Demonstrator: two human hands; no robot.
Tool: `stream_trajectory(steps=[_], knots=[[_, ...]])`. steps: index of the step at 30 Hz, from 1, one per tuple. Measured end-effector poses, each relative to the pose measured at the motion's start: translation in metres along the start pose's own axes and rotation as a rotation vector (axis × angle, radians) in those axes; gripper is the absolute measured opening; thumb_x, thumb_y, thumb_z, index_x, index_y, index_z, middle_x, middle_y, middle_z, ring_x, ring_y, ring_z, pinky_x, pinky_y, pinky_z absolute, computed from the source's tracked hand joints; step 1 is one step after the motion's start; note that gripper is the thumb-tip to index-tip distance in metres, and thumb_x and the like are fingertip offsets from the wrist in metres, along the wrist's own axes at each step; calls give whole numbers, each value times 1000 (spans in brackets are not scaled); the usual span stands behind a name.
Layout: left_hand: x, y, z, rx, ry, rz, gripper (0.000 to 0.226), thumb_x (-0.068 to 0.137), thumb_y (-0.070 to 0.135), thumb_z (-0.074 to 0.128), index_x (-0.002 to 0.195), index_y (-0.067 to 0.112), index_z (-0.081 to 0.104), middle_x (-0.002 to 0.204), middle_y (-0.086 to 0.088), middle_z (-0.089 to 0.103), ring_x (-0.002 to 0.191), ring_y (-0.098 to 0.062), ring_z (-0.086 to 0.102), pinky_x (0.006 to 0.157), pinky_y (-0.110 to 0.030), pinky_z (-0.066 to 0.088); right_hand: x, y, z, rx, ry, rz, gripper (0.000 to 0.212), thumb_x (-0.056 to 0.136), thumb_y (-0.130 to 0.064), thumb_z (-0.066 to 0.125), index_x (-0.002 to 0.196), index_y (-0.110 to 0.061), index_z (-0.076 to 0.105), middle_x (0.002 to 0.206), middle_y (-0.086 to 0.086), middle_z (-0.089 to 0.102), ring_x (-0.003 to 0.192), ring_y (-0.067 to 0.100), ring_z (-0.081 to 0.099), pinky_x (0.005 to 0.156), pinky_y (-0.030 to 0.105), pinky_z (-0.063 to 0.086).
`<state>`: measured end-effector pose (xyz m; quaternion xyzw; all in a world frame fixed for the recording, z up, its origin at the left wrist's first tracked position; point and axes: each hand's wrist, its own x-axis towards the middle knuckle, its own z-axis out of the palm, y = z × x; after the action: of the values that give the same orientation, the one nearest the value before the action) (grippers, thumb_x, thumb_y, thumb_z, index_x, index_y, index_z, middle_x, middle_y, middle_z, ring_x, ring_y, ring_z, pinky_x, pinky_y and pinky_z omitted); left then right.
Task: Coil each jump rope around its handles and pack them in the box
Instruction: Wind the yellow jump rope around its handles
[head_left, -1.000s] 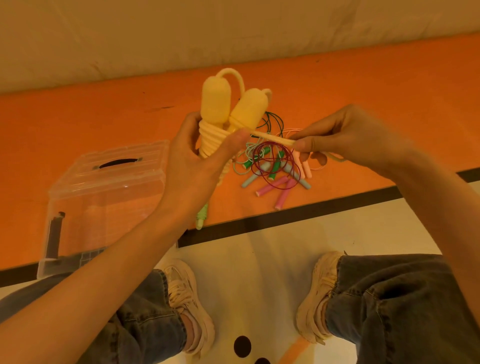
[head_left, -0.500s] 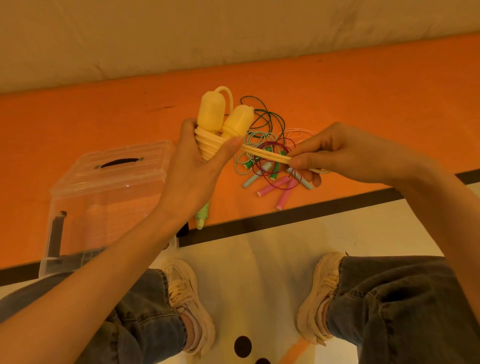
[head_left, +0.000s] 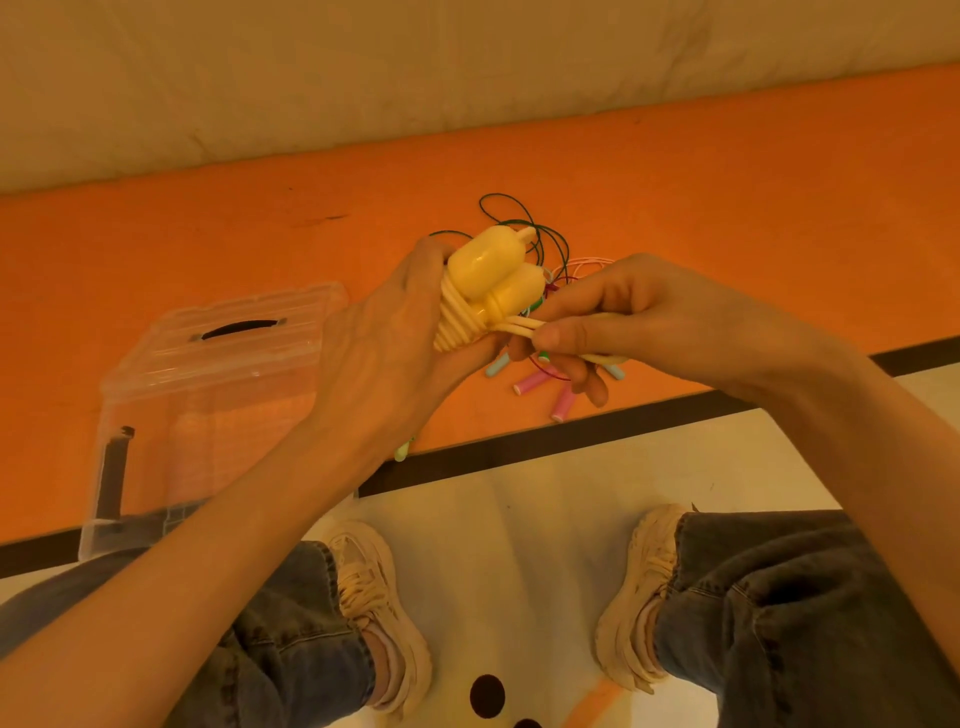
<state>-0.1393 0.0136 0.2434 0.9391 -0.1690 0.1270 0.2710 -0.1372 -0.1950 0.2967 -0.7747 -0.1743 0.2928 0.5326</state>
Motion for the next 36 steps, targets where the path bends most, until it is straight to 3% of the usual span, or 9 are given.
stream_trajectory(steps=[5, 11, 15, 18, 25, 28, 31, 33, 36], knots=[[0, -2, 2, 72, -41, -24, 56, 78, 64, 59, 112, 23, 41, 86, 15, 44, 67, -16, 51, 56, -32, 34, 0, 2, -2, -72, 85, 58, 29, 77, -27, 71, 104, -16, 72, 76, 6, 71, 59, 16, 66, 57, 24, 54], [-2, -1, 5, 165, -92, -57, 60, 77, 63, 56, 112, 15, 46, 84, 10, 43, 67, -18, 49, 56, -33, 32, -6, 0, -10, 7, 155, 3, 67, 58, -27, 80, 122, -23, 61, 104, 5, 62, 79, 25, 71, 59, 29, 58], [-2, 1, 6, 155, -124, -54, 65, 76, 63, 53, 118, 14, 47, 90, 2, 54, 77, -26, 60, 61, -39, 46, -3, -2, -4, 44, 287, -141, 47, 63, -22, 81, 109, -19, 69, 109, 13, 64, 73, 22, 65, 70, 41, 60], [-2, 5, 5, 217, -139, -54, 67, 76, 65, 51, 117, 13, 48, 85, 6, 48, 77, -28, 61, 56, -36, 41, 0, -5, 0, 102, 398, -225, 29, 70, -20, 75, 97, -14, 72, 93, 16, 67, 67, 27, 67, 66, 38, 59], [-7, 9, 7, 174, -187, -52, 57, 80, 58, 61, 114, 15, 47, 82, 13, 32, 79, -29, 58, 56, -38, 44, 8, 3, -1, 88, 542, -153, 43, 62, -21, 79, 100, -10, 61, 80, 3, 61, 61, 17, 67, 62, 27, 58], [-8, 9, 8, 176, -189, -23, 57, 79, 59, 60, 113, 16, 46, 86, 11, 39, 86, -28, 57, 50, -33, 34, 9, 5, -1, 49, 527, -89, 56, 62, -27, 80, 114, -15, 61, 79, 1, 58, 56, 20, 60, 51, 26, 54], [-10, 8, 9, 194, -187, -3, 57, 78, 61, 59, 110, 16, 46, 82, 12, 37, 86, -28, 56, 45, -25, 21, 10, 9, 0, 81, 481, -60, 41, 67, -28, 76, 106, -17, 69, 83, 18, 62, 53, 22, 55, 49, 23, 52], [-11, 8, 10, 196, -226, -16, 58, 79, 62, 58, 112, 16, 45, 82, 12, 37, 86, -27, 56, 45, -27, 23, 10, 9, 1, 144, 464, -87, 32, 70, -26, 74, 97, -9, 73, 86, 29, 64, 55, 20, 58, 55, 25, 55], [-11, 7, 12, 128, -295, -58, 58, 80, 63, 58, 112, 17, 42, 78, 12, 38, 80, -24, 56, 53, -34, 36, 10, 6, 1, 205, 446, -127, 28, 71, -26, 71, 90, -6, 72, 94, 15, 70, 58, 14, 62, 57, 25, 55]])
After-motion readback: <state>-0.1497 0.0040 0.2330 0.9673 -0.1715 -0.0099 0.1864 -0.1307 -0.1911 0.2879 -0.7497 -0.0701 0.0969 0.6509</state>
